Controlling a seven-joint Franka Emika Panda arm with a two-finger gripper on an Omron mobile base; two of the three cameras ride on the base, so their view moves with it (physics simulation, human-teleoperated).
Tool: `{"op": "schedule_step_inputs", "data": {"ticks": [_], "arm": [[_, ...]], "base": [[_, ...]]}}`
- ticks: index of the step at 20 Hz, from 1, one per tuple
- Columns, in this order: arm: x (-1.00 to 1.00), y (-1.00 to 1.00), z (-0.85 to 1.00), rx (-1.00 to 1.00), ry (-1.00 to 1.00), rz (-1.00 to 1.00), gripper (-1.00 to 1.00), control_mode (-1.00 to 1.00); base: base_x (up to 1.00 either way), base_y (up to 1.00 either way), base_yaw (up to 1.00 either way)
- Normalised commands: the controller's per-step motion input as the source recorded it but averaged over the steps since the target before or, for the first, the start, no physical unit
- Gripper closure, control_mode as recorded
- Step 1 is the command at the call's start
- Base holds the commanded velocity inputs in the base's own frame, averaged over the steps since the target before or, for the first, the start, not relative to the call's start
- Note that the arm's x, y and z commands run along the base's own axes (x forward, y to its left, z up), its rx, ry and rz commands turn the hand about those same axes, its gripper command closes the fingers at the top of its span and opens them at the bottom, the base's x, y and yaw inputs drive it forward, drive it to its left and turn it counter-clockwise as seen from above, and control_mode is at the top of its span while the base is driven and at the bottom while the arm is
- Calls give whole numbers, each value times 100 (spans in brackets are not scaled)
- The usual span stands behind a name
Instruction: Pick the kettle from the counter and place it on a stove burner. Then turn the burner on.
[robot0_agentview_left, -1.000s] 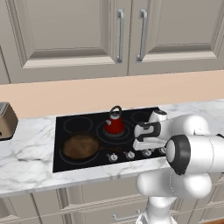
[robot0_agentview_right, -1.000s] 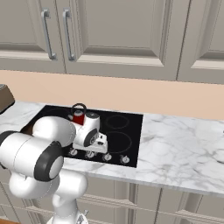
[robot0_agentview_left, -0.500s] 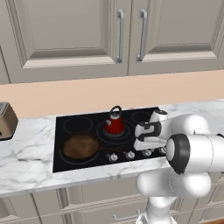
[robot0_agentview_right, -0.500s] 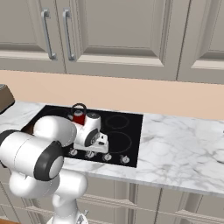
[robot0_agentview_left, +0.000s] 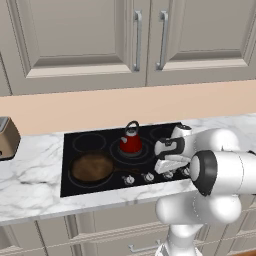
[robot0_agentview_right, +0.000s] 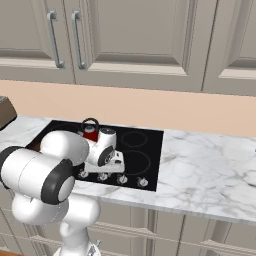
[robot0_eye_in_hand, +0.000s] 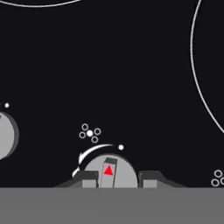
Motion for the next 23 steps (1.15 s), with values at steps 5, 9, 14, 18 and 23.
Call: {"op": "schedule_step_inputs", "data": {"ticks": [5, 9, 14, 18, 23], "arm": [[-35, 0, -14, 0, 0, 24, 100, -100], [-32, 0, -19, 0, -3, 26, 100, -100], [-28, 3, -21, 0, -3, 31, 100, -100], [-28, 4, -18, 0, -3, 34, 100, -100], [-24, 3, -16, 0, -2, 35, 100, -100]], "base": [[0, 0, 0], [0, 0, 0], [0, 0, 0], [0, 0, 0], [0, 0, 0]]}}
